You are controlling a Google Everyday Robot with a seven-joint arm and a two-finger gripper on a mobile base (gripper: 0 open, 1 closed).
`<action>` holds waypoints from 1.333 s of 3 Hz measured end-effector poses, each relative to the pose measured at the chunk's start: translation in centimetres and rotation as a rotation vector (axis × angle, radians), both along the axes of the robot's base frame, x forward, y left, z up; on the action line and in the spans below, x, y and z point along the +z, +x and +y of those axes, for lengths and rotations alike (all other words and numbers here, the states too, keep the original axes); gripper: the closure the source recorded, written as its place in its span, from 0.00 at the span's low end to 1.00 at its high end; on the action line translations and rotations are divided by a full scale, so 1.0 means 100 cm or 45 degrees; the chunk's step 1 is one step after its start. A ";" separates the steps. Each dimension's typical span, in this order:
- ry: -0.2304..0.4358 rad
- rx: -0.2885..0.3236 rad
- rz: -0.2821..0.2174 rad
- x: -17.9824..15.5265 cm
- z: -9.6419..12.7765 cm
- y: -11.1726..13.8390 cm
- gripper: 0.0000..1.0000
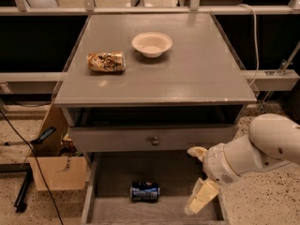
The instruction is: Pick pepsi can from middle drawer and place on counter
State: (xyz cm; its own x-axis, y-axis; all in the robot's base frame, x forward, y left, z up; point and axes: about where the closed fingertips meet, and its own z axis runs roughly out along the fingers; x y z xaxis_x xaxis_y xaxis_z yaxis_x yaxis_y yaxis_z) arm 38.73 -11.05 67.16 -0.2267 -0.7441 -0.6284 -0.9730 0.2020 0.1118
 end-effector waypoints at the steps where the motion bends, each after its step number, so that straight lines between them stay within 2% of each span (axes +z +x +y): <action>1: 0.044 -0.050 -0.031 -0.016 -0.015 0.028 0.00; 2: 0.053 -0.052 -0.021 -0.021 -0.012 0.028 0.00; 3: 0.079 -0.057 0.017 -0.038 -0.004 0.027 0.00; 4: 0.097 -0.107 0.104 -0.086 0.009 0.025 0.00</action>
Offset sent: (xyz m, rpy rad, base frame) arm 0.0383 -0.0262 -0.0167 0.0542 -0.0409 -0.0586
